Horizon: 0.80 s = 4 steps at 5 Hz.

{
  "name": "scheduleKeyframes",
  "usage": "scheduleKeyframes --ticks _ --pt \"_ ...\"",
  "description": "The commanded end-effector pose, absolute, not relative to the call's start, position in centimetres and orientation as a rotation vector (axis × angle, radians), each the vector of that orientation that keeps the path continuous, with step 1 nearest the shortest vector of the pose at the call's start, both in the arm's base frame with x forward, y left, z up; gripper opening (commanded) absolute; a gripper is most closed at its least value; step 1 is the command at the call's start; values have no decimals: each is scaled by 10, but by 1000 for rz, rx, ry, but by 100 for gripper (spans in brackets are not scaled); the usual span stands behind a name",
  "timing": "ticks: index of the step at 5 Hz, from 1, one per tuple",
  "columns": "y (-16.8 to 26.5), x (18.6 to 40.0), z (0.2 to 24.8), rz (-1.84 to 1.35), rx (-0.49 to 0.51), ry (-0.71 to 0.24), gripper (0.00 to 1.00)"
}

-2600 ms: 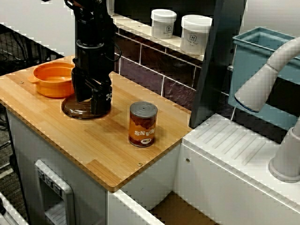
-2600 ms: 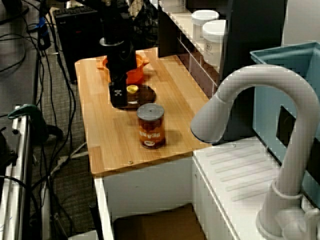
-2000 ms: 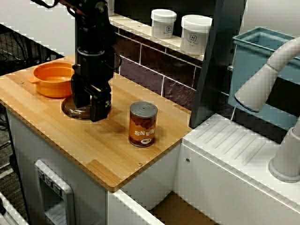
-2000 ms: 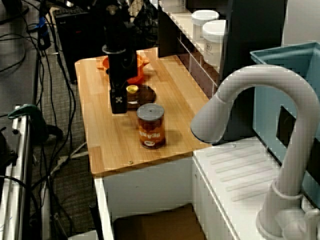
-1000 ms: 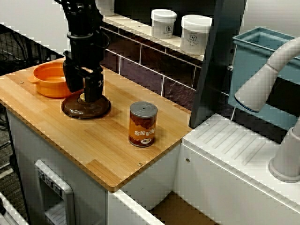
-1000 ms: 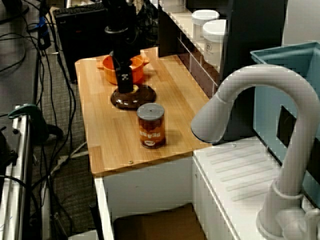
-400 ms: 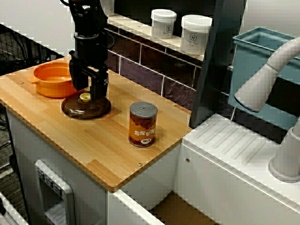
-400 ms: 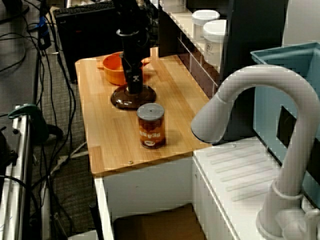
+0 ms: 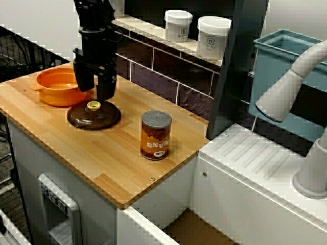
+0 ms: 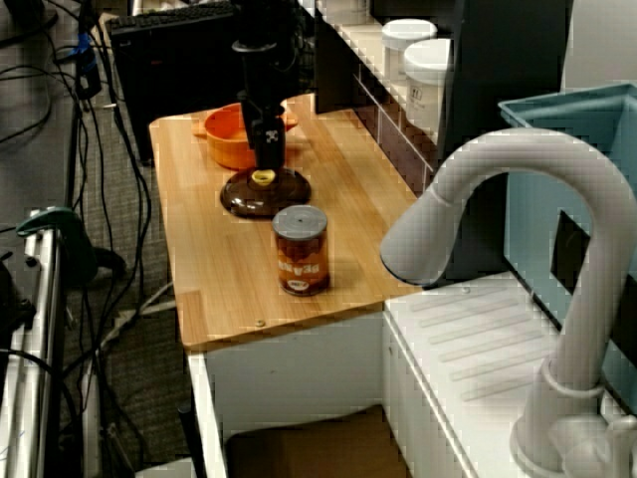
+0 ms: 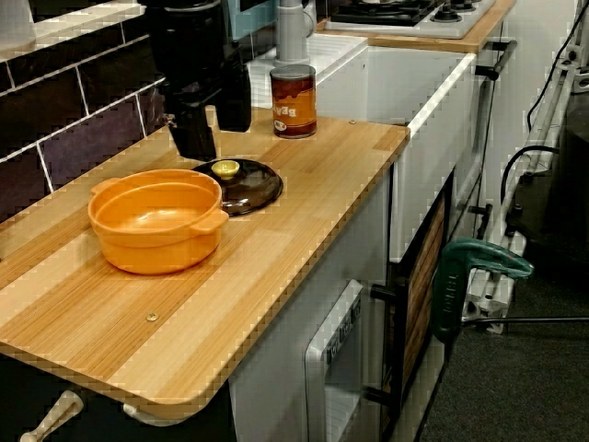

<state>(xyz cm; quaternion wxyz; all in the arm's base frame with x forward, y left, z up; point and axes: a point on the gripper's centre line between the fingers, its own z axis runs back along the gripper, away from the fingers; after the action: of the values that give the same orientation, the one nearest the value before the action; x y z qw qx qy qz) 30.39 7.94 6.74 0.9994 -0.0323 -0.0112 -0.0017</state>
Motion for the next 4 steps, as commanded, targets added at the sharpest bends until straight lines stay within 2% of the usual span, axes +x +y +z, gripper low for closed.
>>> scheduleKeyframes --ticks 1,3,4 --pt "105 301 87 17 -38 -95 100" --pt "114 294 89 33 -48 -88 100" --pt "120 295 76 55 -27 -84 100"
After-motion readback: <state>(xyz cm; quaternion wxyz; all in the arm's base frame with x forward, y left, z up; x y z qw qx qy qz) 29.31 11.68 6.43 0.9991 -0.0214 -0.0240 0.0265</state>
